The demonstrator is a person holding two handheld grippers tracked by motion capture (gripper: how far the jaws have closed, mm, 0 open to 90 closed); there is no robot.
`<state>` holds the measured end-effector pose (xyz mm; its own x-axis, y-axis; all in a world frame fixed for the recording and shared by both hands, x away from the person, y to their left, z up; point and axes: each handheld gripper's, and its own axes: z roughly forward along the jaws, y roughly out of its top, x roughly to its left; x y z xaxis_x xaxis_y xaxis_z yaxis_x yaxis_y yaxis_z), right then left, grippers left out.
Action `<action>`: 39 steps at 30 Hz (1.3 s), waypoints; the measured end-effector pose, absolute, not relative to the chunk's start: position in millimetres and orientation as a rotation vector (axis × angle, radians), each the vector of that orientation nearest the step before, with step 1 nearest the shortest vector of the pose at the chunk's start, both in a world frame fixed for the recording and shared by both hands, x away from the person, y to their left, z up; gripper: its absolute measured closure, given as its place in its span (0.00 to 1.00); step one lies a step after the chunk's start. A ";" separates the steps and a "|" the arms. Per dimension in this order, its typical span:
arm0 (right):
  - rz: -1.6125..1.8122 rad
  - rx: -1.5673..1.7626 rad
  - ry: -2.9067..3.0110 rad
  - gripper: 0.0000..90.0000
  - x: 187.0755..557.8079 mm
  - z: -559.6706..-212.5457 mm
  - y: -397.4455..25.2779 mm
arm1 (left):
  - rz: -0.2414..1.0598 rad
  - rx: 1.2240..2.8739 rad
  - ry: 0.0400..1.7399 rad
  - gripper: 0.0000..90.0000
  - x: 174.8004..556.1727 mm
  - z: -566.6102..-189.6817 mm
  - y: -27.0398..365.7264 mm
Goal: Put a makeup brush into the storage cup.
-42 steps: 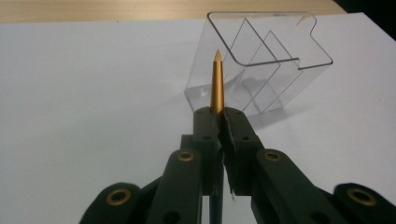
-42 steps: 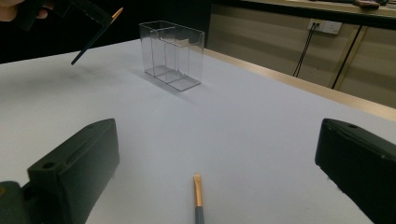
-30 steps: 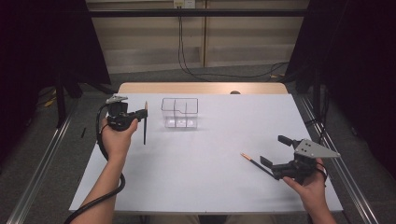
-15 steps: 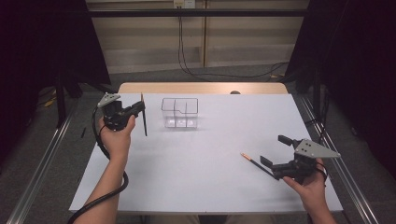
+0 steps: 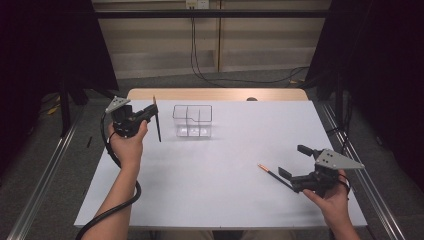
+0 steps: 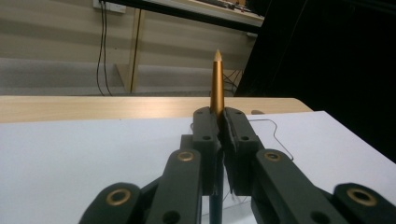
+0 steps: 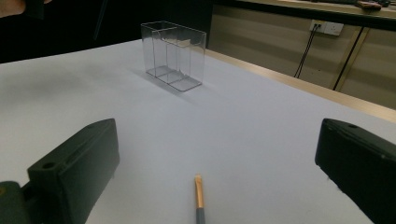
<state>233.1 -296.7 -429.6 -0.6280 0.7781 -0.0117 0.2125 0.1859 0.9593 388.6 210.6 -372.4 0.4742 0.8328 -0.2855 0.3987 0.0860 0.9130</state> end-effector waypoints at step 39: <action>1.470 0.922 1.962 0.00 231.9 -429.2 -295.5 | 0.409 1.487 1.025 0.94 399.4 -359.5 168.0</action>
